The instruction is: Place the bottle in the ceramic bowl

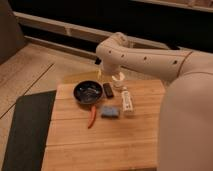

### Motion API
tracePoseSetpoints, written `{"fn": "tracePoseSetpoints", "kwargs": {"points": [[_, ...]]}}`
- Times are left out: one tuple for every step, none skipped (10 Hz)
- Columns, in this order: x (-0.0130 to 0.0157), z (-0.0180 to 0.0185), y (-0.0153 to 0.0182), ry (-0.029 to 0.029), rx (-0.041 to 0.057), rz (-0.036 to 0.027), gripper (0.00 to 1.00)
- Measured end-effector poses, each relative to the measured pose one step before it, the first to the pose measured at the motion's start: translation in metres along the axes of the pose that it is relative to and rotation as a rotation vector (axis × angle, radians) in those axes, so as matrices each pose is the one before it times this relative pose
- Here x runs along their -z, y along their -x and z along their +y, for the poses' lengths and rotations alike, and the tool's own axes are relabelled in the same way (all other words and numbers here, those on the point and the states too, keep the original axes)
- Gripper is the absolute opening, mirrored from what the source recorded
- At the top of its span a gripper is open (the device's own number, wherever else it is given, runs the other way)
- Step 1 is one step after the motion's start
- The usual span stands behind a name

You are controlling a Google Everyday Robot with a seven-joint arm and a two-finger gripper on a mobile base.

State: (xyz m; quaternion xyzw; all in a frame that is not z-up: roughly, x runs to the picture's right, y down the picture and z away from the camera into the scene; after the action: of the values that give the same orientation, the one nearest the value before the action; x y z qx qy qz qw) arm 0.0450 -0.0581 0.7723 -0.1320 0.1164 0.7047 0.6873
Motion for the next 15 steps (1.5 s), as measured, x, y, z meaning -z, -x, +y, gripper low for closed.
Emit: {"fn": "tracePoseSetpoints", "kwargs": {"points": [[0.00181,-0.01525,-0.00293,-0.00433,-0.01960,-0.00448,0.65],[0.00221,-0.01316,-0.00253,0.00357,-0.02181,-0.00497,0.65],[0.00067,-0.00455,-0.00043,-0.00007,-0.00726,-0.00132,0.65],[0.00026,0.00007,-0.00017,0.00066,-0.00049,0.00029,0.65],[-0.00012,0.00382,-0.00016,0.00348,0.00452,0.00034,0.65],[0.00034,-0.00016,0.00019,0.00014,-0.00024,-0.00059,0.65],[-0.00006,-0.00144,0.00007,-0.00186,-0.00057,-0.00071,0.65],[-0.00135,0.00247,0.00189,0.00008,-0.00357,-0.00314,0.65],[-0.00244,-0.00034,0.00911,-0.01092,-0.01756,-0.01583,0.65],[-0.00408,-0.01158,0.01274,-0.03345,-0.02173,-0.02105,0.65],[-0.00553,-0.01771,0.01266,-0.05174,-0.01590,-0.01808,0.65],[-0.00460,-0.01302,0.00968,-0.03256,-0.01624,-0.01151,0.65],[-0.00576,-0.00893,0.00832,-0.01777,-0.02032,-0.00562,0.65],[-0.00714,-0.00365,0.00394,-0.00490,-0.01924,0.00289,0.65],[-0.00514,0.00143,-0.00174,0.00644,-0.01096,0.00922,0.65]]}}
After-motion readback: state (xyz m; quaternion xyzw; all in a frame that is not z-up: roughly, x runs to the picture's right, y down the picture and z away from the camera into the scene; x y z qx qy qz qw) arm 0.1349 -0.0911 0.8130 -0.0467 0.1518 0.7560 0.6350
